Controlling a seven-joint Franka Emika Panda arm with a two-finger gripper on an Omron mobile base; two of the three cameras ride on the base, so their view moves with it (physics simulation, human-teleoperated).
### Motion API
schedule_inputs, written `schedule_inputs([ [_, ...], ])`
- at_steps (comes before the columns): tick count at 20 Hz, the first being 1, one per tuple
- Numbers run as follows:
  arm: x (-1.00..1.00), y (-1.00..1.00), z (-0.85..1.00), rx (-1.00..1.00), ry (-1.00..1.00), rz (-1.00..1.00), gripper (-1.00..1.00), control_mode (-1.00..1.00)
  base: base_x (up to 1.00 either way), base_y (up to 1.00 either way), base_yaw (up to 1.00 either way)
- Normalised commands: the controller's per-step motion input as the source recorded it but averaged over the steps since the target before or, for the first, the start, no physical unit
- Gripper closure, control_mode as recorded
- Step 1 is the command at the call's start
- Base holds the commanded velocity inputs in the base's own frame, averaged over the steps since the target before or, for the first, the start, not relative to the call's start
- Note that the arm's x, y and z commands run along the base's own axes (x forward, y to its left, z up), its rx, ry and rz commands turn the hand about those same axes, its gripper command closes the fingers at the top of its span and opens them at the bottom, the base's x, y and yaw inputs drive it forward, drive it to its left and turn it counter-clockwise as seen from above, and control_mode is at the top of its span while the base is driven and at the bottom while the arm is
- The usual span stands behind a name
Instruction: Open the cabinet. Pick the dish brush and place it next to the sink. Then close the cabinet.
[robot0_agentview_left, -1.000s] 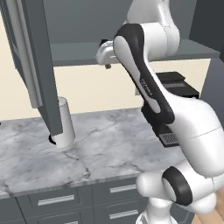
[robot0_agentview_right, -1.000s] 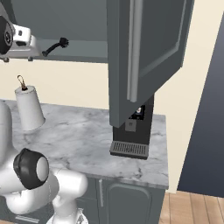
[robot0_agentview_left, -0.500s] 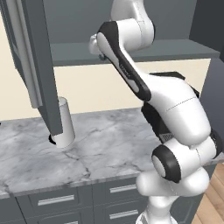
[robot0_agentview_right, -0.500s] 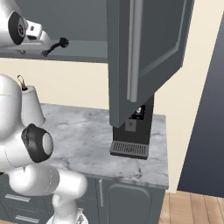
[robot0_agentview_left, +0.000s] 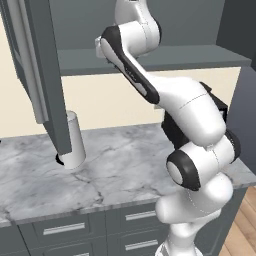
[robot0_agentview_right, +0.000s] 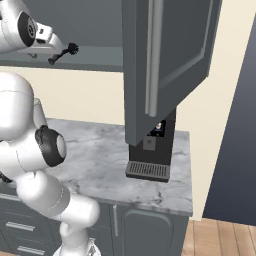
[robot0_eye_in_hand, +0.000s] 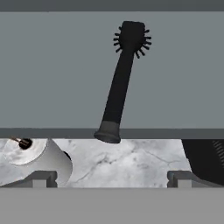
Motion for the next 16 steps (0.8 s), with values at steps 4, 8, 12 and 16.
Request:
schedule_inputs([
  [4,0.35,0.26,0.0,0.03,-0.01,-0.07,-1.0,-1.0,0.0,0.0,0.0],
  [8,0.41,0.18,-0.1,0.0,-0.01,-0.07,-1.0,-1.0,0.0,0.0,0.0],
  [12,0.41,0.04,-0.04,0.0,-0.02,-0.08,-1.0,-1.0,0.0,0.0,0.0],
  [16,0.1,0.0,0.0,0.0,0.0,-0.01,-1.0,-1.0,0.0,0.0,0.0],
])
